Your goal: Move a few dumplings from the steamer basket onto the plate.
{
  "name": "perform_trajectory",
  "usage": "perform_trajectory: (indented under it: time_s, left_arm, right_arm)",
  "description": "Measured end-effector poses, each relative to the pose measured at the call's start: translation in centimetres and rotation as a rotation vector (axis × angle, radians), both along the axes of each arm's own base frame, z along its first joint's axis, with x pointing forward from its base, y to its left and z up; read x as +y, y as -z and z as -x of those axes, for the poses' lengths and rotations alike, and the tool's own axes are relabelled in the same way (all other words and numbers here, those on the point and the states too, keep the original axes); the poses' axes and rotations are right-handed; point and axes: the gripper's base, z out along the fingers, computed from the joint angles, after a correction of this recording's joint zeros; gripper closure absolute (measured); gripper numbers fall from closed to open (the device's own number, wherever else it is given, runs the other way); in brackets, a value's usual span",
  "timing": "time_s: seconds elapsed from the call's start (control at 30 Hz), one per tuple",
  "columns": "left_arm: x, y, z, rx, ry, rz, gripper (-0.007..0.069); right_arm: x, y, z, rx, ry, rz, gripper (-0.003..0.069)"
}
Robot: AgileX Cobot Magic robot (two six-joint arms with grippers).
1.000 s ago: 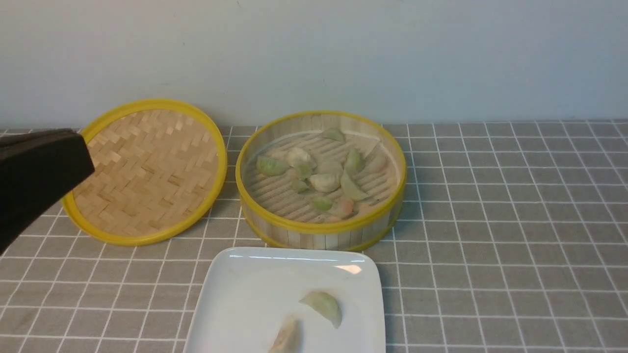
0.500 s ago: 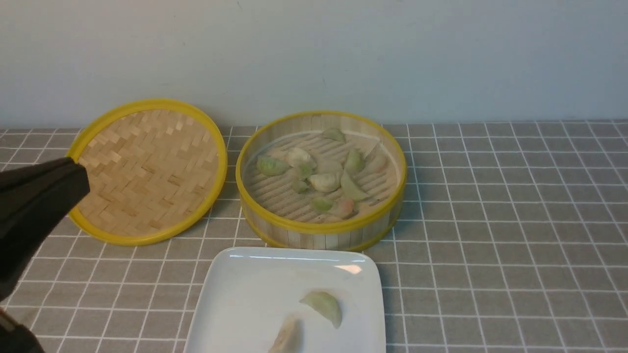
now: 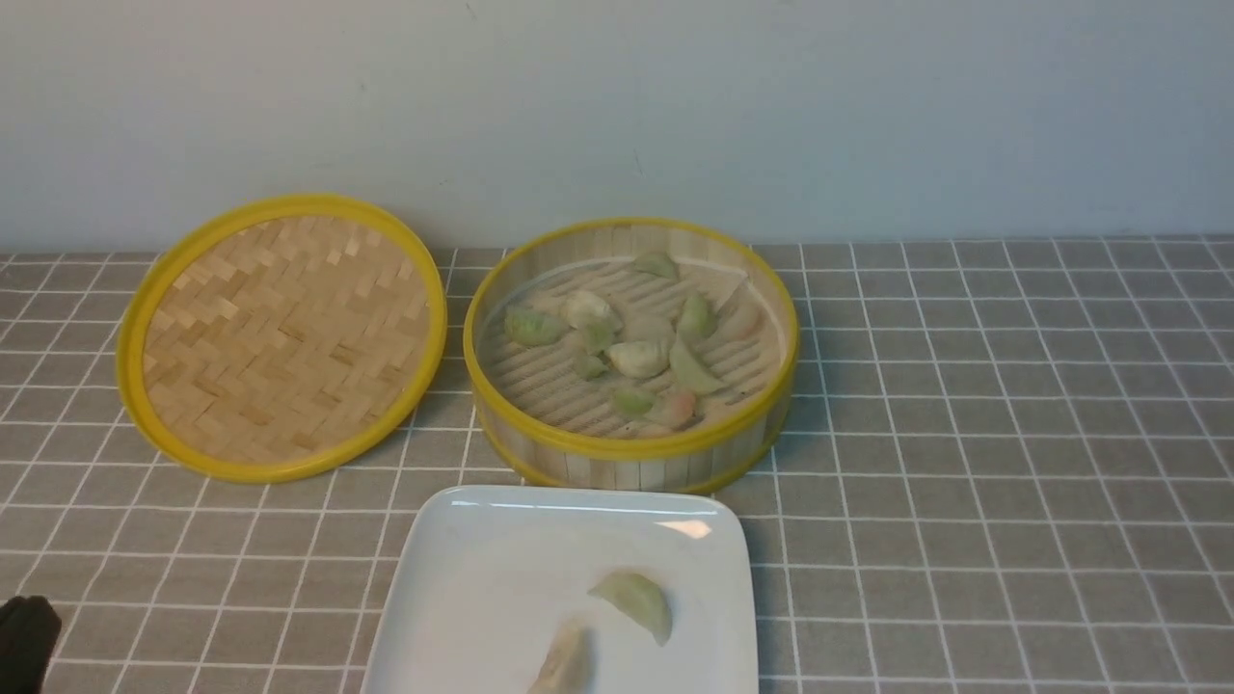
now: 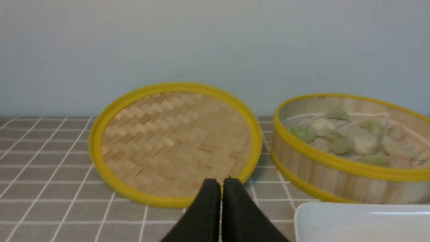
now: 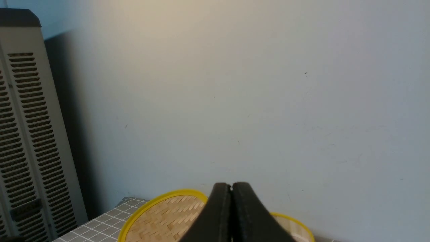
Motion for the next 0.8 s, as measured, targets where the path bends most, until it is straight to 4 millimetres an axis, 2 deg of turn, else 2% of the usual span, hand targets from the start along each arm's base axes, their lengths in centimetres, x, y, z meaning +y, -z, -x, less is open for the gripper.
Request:
perform_trajectory:
  time_s: [0.13, 0.27, 0.8]
  left_arm:
    - [0.1, 1.1, 0.1, 0.082, -0.013, -0.036, 0.0629]
    - [0.1, 2.5, 0.4, 0.235, 0.001, -0.115, 0.0629]
    - [0.1, 2.5, 0.5, 0.243, 0.001, -0.101, 0.0629]
  right_arm:
    - [0.0, 0.0, 0.0, 0.000, 0.000, 0.000, 0.0673]
    - [0.0, 0.0, 0.0, 0.000, 0.000, 0.000, 0.0673]
    - [0.0, 0.0, 0.0, 0.001, -0.001, -0.004, 0.0673]
